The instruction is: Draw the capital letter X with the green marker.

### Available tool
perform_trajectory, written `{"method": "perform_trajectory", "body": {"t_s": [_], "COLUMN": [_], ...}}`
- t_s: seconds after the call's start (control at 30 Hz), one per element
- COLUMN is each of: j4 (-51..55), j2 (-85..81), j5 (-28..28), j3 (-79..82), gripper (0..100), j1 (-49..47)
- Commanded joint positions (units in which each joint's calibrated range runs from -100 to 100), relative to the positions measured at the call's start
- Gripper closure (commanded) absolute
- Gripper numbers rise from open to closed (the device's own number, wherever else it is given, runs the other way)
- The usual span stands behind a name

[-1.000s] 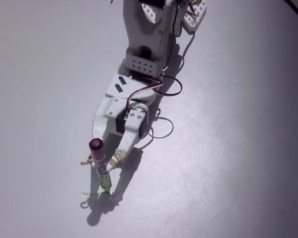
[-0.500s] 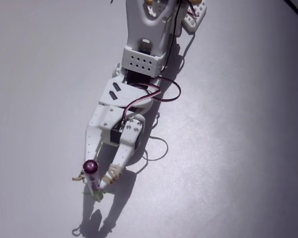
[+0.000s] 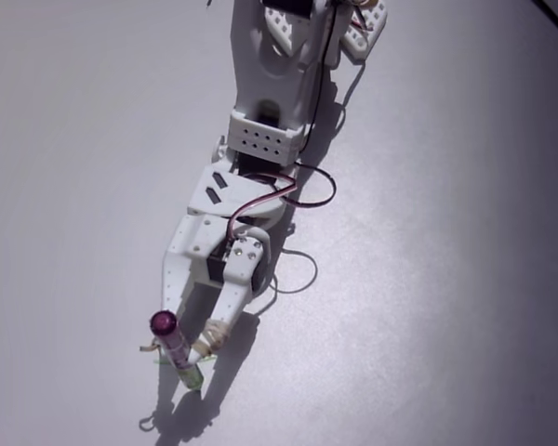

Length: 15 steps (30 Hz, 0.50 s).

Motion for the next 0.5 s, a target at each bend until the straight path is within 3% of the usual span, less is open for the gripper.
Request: {"method": "perform_trajectory", "body": {"t_s": [0.0,0.47], "j4": [-2.45,-3.02], "j2": [-0.10,-19.01], "j5": [0.00,3.27], "j3": [1.17,25.33], "gripper": [100,100], "j1": [-0.23,6.62]}}
